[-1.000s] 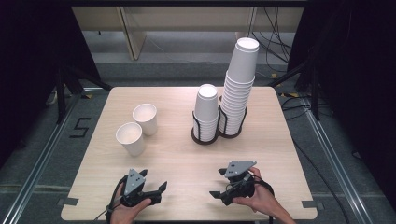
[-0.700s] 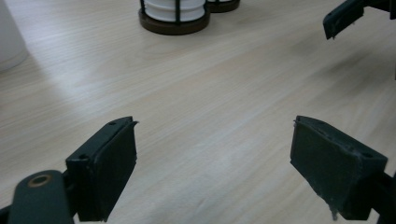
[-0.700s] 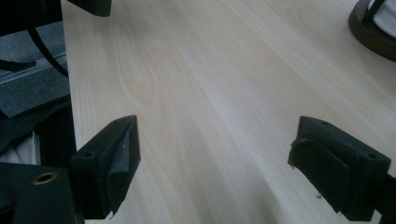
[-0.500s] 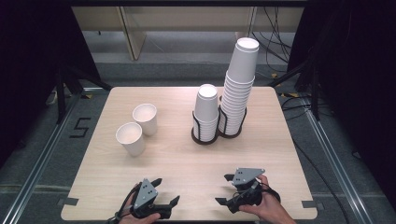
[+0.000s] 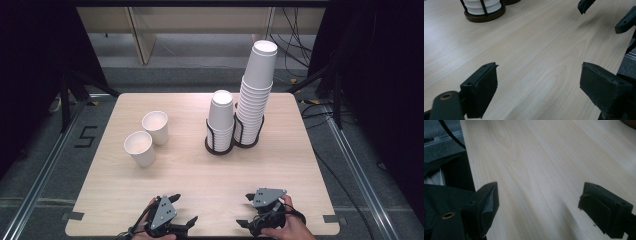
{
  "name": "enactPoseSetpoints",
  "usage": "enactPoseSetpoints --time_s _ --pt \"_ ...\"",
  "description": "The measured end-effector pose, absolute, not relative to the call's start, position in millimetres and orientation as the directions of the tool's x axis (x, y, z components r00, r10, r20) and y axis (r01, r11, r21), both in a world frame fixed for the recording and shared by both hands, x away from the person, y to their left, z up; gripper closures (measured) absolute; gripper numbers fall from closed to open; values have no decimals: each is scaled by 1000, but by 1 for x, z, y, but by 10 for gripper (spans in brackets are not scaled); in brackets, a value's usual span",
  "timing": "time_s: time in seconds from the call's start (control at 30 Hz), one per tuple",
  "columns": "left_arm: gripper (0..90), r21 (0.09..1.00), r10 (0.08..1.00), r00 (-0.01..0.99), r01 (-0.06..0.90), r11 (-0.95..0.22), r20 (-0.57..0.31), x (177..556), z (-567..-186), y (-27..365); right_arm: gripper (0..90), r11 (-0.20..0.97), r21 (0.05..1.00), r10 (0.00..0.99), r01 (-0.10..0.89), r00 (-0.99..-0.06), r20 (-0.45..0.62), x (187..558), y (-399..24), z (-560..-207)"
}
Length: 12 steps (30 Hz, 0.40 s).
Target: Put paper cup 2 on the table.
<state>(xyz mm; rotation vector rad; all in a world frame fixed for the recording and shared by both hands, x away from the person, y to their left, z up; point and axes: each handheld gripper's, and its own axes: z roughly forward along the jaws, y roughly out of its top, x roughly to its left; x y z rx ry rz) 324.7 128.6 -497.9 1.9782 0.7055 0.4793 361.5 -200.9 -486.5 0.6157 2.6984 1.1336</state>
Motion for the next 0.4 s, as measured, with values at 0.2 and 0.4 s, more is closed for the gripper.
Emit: enactPoseSetpoints --time_s 0.2,0.4 --pt "143 876 654 756 293 -382 33 325 -498 128 160 632 704 440 325 -898 20 360 -206 -488" --pt "143 872 675 737 303 -386 43 327 -499 129 160 626 701 459 342 -888 24 360 -209 -488"
